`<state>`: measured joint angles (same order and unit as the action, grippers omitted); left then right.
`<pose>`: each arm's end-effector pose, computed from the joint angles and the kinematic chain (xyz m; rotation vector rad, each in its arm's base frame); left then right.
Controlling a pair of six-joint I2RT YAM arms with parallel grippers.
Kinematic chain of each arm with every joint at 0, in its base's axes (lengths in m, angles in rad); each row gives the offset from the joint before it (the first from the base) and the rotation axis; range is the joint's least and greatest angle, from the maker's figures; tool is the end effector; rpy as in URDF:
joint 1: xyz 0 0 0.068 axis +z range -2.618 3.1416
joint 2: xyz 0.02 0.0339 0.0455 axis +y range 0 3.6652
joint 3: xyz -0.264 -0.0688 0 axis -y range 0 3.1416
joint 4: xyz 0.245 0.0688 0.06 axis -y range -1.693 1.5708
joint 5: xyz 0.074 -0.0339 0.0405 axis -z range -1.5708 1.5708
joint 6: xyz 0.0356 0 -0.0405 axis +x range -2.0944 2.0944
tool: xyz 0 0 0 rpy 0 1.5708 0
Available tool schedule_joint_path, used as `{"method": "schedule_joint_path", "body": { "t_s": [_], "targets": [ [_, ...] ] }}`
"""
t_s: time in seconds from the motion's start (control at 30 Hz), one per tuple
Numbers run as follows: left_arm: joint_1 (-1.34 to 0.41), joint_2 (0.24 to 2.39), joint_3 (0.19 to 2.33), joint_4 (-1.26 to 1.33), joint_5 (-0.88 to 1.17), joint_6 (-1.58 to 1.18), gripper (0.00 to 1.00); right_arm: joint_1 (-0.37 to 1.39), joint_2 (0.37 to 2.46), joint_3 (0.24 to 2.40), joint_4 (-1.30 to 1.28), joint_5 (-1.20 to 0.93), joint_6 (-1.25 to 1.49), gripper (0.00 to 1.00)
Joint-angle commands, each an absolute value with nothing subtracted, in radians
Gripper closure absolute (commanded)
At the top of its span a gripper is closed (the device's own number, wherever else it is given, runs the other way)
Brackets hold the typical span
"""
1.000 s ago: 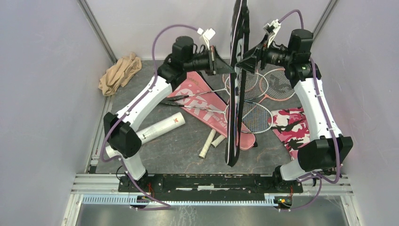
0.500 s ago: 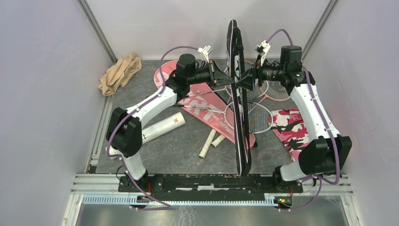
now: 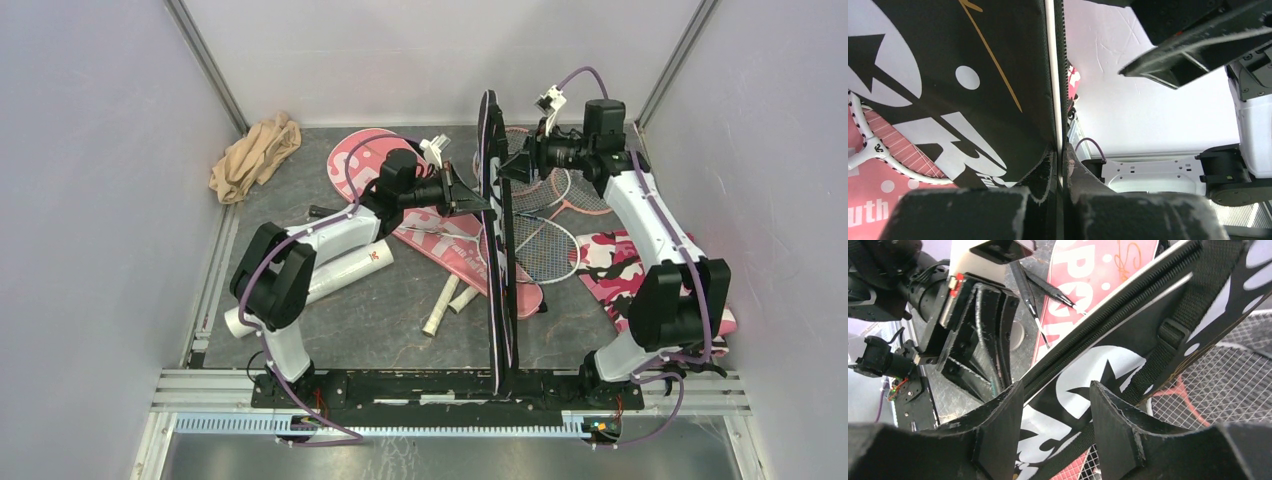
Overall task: Pack up the badminton gear
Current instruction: Open the racket bag at the center of the board.
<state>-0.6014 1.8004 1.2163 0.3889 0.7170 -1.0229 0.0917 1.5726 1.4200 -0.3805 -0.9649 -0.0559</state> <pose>0.3302 -0.2549 0.2660 0.1846 2.0943 -1.7162 0.3488 0.0615 0.3516 -0.7133 1.8701 1.0238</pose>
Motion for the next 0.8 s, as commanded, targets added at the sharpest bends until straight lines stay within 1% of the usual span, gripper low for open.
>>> {"method": "schedule_joint_path", "body": {
  "t_s": [0.0, 0.13, 0.3, 0.6, 0.77],
  "targets": [
    [-0.608, 1.799, 1.200, 0.533, 0.731, -0.968, 0.98, 0.092, 1.602, 1.370, -0.232, -0.925, 0.043, 0.44],
    [-0.614, 1.819, 1.195, 0.535, 0.728, -0.967, 0.98, 0.095, 1.640, 1.364, -0.194, -0.906, 0.071, 0.45],
    [-0.617, 1.846, 1.204, 0.532, 0.728, -0.966, 0.98, 0.095, 1.672, 1.361, -0.175, -0.947, 0.089, 0.44],
    [-0.624, 1.874, 1.230, 0.532, 0.740, -0.967, 0.98, 0.095, 1.656, 1.359, -0.164, -0.958, 0.101, 0.43],
    [-0.626, 1.874, 1.234, 0.532, 0.741, -0.963, 0.98, 0.095, 1.659, 1.358, -0.189, -0.930, 0.079, 0.44]
  ]
}}
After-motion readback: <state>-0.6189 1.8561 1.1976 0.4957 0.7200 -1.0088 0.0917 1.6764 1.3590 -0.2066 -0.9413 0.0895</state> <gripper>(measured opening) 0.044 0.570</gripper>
